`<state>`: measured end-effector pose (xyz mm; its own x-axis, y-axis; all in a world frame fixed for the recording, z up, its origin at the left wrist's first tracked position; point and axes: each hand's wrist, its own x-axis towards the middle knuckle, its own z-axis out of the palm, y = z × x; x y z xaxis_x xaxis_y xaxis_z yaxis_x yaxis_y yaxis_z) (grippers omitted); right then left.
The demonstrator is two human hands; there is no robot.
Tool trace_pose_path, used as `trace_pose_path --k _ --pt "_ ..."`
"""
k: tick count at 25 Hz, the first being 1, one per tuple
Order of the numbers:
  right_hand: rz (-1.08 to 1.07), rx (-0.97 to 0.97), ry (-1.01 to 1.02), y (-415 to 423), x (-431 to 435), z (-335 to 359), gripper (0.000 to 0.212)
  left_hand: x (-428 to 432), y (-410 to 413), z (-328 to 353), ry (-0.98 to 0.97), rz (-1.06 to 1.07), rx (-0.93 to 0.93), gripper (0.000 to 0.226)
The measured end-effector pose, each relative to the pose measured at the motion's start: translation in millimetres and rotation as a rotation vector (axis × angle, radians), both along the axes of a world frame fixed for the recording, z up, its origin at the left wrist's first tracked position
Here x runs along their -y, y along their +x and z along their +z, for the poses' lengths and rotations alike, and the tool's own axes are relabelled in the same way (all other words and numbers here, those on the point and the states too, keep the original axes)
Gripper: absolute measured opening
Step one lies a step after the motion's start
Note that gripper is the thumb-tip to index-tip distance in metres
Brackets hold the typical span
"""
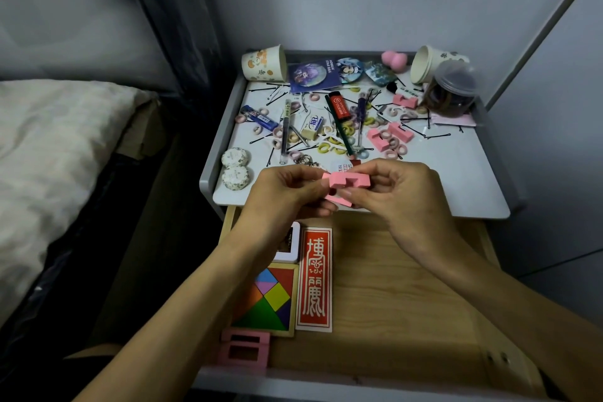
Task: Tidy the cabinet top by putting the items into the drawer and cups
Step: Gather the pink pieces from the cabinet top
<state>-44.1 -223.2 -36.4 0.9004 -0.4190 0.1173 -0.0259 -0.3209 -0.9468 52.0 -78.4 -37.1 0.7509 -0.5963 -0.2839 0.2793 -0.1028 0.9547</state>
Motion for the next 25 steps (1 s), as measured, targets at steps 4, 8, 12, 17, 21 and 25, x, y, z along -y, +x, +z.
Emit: trace_pose_path --k 4,8,12,17,21,25 --pt "0.013 -0.001 -0.062 0 3 1 0.022 -1 0 2 -0.01 -0.007 0.025 0.018" --pt "0.02 -0.024 -0.086 1 4 0 0.023 -2 1 -1 0.0 -0.023 0.03 0.019" --pt "-0.055 -0.043 -0.02 3 11 -4 0.033 -1 -1 0 0.024 -0.025 0.002 0.019" --pt "0.001 -0.042 0.077 4 16 -8 0.03 1 -3 0 0.026 -0.017 -0.042 0.018" --pt "0.043 -0.043 0.103 4 15 -9 0.026 -1 -2 -1 0.02 -0.007 -0.084 0.019" --pt "0.054 -0.059 0.097 4 16 -10 0.025 1 -4 -1 -0.006 0.007 -0.118 0.028"
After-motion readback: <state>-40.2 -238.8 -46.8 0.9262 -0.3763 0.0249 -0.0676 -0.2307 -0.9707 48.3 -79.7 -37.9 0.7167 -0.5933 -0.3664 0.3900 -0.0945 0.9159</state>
